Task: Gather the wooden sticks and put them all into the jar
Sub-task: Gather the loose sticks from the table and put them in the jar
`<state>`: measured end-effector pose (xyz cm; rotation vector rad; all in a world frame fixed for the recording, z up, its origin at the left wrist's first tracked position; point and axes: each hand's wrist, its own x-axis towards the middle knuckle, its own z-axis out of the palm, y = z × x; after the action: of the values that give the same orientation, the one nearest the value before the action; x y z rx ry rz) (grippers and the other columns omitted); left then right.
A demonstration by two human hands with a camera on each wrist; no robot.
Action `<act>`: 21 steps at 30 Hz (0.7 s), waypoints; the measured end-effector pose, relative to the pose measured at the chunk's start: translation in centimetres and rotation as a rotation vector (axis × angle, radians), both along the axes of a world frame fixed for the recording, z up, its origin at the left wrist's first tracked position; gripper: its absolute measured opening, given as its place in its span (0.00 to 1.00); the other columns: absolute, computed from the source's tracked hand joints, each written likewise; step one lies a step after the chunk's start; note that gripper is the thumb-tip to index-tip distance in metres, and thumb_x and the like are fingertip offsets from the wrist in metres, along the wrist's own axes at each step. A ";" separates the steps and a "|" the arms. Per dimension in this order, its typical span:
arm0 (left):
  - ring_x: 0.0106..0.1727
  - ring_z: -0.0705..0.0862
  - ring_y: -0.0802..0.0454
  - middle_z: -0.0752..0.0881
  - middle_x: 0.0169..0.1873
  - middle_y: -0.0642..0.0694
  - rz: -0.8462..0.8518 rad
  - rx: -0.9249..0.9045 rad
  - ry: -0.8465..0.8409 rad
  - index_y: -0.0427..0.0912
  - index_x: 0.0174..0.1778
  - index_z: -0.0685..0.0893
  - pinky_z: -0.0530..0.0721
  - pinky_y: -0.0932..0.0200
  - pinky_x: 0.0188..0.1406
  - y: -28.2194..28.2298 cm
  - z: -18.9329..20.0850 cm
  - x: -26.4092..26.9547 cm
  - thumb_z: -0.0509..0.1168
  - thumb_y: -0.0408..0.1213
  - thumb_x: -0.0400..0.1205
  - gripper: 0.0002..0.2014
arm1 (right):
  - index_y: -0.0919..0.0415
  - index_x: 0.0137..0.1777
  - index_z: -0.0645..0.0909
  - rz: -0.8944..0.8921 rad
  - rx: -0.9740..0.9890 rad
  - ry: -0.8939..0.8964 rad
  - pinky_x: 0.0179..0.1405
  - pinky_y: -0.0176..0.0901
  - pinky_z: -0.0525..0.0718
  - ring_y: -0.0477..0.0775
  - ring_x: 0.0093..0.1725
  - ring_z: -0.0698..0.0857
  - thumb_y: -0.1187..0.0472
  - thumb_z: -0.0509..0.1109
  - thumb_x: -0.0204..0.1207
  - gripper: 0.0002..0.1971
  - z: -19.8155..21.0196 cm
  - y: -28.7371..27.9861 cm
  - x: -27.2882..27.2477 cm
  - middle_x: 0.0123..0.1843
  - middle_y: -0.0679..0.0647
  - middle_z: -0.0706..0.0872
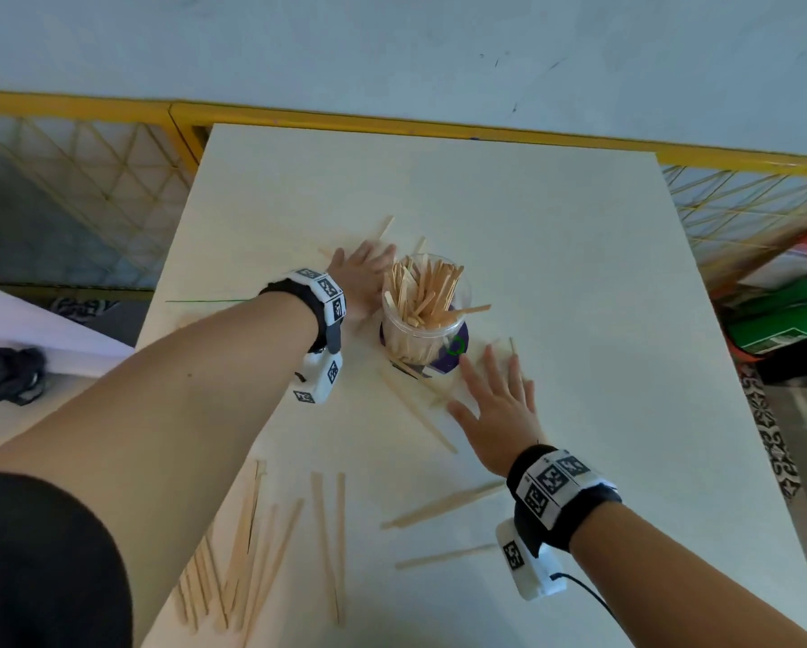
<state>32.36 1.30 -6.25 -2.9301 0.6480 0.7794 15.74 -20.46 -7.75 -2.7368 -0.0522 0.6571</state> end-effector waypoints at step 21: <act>0.86 0.41 0.45 0.44 0.86 0.41 0.514 -0.460 0.019 0.33 0.84 0.52 0.47 0.57 0.83 -1.6 -0.5 -25.5 0.49 0.28 0.87 0.28 | 0.64 0.83 0.51 0.258 0.221 0.090 0.82 0.39 0.41 0.53 0.85 0.39 0.64 0.60 0.82 0.32 2.0 1.6 -8.7 0.86 0.52 0.42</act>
<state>6.90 -0.31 -6.71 -3.5831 0.0588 0.7711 7.04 -18.84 -5.77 -2.5051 -0.4369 0.7916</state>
